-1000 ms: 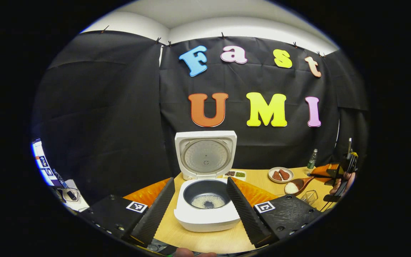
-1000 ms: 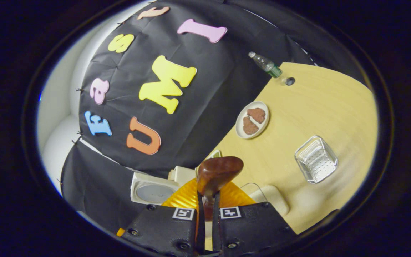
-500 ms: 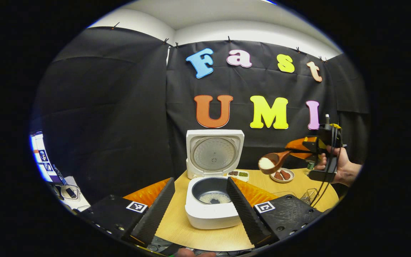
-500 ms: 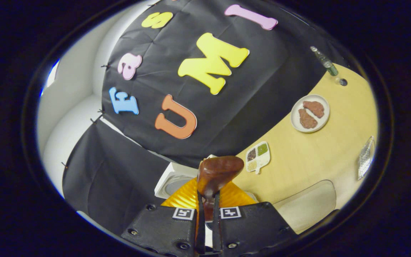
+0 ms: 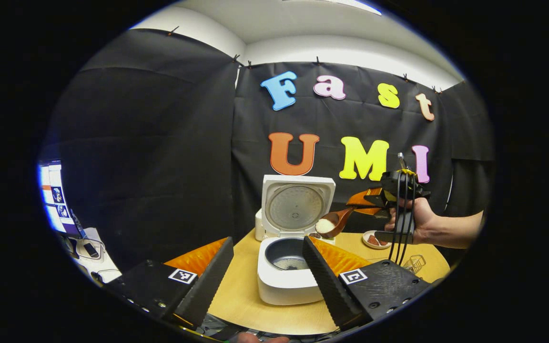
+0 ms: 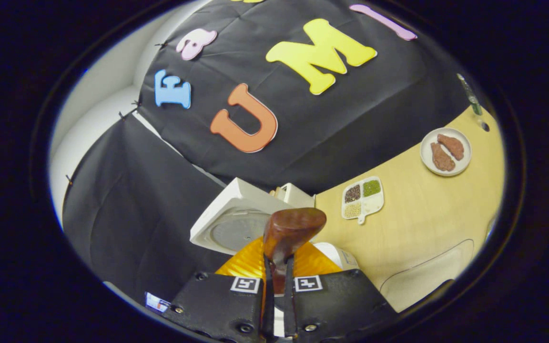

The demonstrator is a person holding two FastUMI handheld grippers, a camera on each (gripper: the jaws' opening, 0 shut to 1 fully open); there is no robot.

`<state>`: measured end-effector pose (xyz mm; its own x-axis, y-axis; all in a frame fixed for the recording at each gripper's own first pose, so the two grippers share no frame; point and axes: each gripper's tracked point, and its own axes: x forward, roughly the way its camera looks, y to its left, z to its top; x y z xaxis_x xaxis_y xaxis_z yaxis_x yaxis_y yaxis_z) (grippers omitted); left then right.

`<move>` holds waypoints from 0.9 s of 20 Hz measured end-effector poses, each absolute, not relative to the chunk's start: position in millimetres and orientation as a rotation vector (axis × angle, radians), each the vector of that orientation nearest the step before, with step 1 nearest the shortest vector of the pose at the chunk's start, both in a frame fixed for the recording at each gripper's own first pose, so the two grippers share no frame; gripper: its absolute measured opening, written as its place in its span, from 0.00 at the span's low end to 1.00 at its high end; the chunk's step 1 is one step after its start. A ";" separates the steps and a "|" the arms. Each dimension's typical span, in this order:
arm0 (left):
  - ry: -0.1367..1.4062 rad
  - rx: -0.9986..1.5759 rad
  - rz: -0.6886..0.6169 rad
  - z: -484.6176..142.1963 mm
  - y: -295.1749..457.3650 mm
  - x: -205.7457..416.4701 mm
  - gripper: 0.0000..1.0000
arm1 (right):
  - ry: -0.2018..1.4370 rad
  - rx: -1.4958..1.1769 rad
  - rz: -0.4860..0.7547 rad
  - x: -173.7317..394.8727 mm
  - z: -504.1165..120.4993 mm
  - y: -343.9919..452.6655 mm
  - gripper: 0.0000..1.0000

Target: Close the left gripper, press the button to open the rice cooker; take a wooden spoon from the chopstick holder with the right hand, scoop a spoonful of rice and pour it into the rice cooker, then put the wooden spoon back into the chopstick holder.

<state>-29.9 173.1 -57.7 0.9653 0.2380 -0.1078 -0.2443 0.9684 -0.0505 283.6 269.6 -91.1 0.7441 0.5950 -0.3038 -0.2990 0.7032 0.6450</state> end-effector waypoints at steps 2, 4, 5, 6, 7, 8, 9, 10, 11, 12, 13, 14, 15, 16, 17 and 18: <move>0.096 -0.068 0.257 -58.1 181.0 -31.2 0.93 | 0.523 0.521 0.516 290.1 -101.3 283.9 0.13; 0.095 -0.083 0.261 -60.5 185.5 -35.2 0.93 | 0.506 0.426 0.496 295.1 -110.2 292.8 0.13; 0.096 -0.089 0.259 -61.2 186.9 -37.1 0.93 | 0.496 0.383 0.491 296.8 -113.6 297.4 0.13; 0.099 -0.089 0.257 -62.1 188.0 -38.7 0.93 | 0.488 0.349 0.493 297.3 -115.3 301.8 0.13; 0.100 -0.083 0.252 -62.5 189.2 -40.2 0.94 | 0.481 0.322 0.496 295.8 -116.6 306.6 0.13; 0.101 -0.076 0.248 -63.3 190.8 -41.6 0.94 | 0.478 0.299 0.500 296.5 -118.5 309.6 0.13; 0.102 -0.070 0.245 -63.5 193.2 -41.7 0.94 | 0.476 0.280 0.500 295.8 -119.9 310.5 0.13; 0.102 -0.067 0.244 -63.2 195.1 -41.5 0.94 | 0.474 0.266 0.495 296.2 -121.1 311.5 0.13; 0.101 -0.066 0.242 -62.3 196.4 -41.9 0.94 | 0.470 0.248 0.492 296.7 -122.7 312.1 0.13; 0.100 -0.068 0.242 -61.4 198.5 -42.2 0.94 | 0.465 0.230 0.489 296.7 -121.7 312.9 0.13; 0.099 -0.072 0.242 -61.7 198.5 -43.8 0.93 | 0.459 0.215 0.485 295.8 -120.1 312.6 0.13; 0.098 -0.077 0.239 -62.0 198.5 -43.1 0.93 | 0.455 0.202 0.484 295.8 -118.8 313.6 0.13; 0.110 -0.081 0.227 -64.0 195.5 -41.6 0.93 | 0.453 0.188 0.486 295.6 -118.5 314.6 0.13; 0.123 -0.084 0.219 -68.2 191.9 -41.5 0.93 | 0.449 0.172 0.490 294.5 -116.1 316.4 0.13; 0.130 -0.086 0.218 -71.3 190.6 -41.5 0.93 | 0.437 0.150 0.493 295.3 -114.6 314.7 0.13; 0.135 -0.092 0.216 -72.4 190.5 -42.8 0.94 | 0.422 0.122 0.494 296.6 -111.7 313.5 0.13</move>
